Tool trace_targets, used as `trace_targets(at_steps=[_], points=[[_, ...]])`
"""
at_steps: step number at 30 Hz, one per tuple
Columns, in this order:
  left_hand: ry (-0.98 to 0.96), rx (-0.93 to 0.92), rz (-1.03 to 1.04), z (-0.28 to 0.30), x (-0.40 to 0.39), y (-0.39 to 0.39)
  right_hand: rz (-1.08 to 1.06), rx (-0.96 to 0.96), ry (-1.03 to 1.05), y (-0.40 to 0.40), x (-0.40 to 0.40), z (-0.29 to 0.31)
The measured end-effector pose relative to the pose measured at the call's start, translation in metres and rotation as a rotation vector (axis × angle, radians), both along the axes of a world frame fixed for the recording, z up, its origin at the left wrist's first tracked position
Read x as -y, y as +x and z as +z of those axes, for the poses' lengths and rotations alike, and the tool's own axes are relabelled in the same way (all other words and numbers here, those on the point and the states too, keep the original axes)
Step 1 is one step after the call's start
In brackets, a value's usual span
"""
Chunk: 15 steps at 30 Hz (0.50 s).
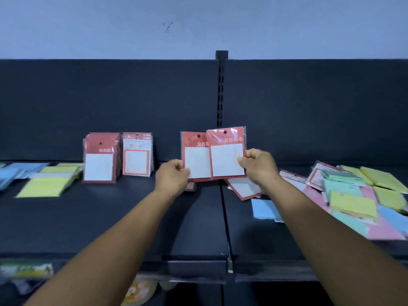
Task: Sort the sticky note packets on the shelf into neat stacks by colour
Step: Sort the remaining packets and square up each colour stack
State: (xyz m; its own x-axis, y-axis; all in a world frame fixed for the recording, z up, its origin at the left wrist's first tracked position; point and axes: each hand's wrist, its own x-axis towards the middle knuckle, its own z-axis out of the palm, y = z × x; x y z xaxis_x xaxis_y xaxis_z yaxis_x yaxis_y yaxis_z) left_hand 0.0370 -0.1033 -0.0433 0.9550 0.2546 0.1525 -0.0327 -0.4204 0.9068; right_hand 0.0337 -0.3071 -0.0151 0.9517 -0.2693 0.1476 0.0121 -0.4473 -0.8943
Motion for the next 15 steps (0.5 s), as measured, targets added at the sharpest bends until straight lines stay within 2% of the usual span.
trace_targets(at_steps=[4, 15], points=[[0.043, 0.001, 0.06, 0.0, -0.064, -0.009, 0.031, 0.007, 0.068, 0.002, -0.061, 0.0], [0.054, -0.075, 0.197, -0.009, -0.212, -0.024, 0.132, -0.037, 0.017, -0.001, -0.212, -0.001]])
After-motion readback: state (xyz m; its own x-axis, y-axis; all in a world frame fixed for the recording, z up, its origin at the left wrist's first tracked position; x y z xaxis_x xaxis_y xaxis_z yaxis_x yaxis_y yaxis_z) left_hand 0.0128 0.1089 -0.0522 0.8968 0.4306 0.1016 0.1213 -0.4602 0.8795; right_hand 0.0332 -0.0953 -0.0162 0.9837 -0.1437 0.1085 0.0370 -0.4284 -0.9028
